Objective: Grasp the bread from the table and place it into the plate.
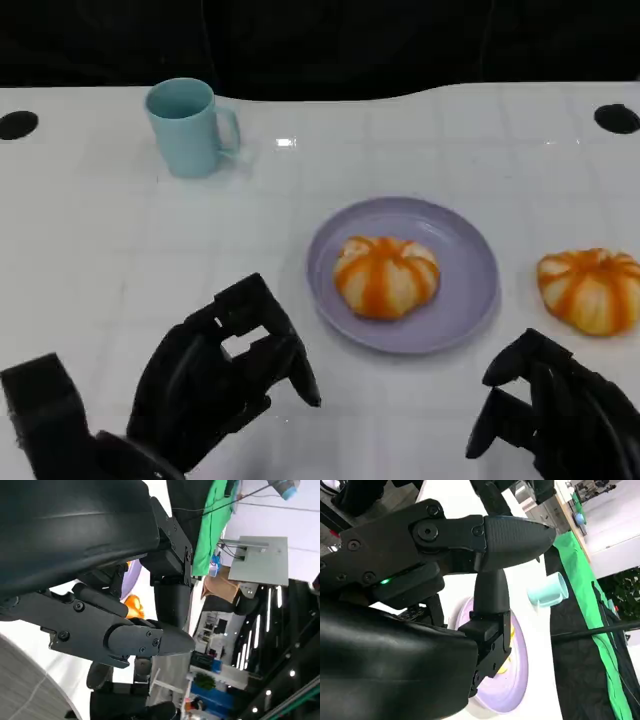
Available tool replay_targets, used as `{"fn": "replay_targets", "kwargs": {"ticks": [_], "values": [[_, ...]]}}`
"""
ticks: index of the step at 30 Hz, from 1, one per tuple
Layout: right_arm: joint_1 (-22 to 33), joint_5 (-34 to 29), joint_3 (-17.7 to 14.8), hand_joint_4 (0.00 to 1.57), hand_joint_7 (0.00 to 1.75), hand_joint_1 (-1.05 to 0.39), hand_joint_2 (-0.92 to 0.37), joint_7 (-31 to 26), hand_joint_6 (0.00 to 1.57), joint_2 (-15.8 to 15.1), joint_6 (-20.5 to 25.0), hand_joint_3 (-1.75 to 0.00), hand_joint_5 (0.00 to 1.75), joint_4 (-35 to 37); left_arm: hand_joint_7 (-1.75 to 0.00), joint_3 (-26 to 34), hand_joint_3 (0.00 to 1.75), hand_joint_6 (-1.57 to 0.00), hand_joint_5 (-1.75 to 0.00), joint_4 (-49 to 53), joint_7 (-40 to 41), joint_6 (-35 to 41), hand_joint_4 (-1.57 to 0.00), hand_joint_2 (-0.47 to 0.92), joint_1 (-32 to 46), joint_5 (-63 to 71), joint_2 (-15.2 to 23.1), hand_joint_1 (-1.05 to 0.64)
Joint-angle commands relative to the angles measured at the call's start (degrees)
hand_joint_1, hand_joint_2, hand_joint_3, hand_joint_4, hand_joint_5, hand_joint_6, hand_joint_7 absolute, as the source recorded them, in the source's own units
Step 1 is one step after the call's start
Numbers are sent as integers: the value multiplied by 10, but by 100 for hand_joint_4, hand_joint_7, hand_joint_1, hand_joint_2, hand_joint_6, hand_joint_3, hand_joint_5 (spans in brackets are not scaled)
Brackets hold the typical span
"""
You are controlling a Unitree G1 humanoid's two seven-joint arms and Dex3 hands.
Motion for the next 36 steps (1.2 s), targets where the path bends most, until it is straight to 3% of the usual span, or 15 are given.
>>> {"fn": "replay_targets", "kwargs": {"ticks": [1, 19, 36], "values": [[2, -1, -2, 63, 170, -52, -92, -4, 42, -8, 4, -49, 175, -12, -174, 7, 38, -51, -175, 1, -14, 1, -73, 92, 16, -13, -3, -56], [1, -3, -4, 63, 170, -52, -92, 5, 40, -13, -8, -52, 175, -3, -175, 32, 30, -54, -175, 17, -26, 41, -77, 92, 45, -33, 3, -59], [-10, 2, -8, 63, 168, -53, -92, 9, 42, -10, -13, -47, 175, 13, -175, 49, 31, -53, -175, 50, -46, 25, -76, 92, 26, -32, 1, -58]]}}
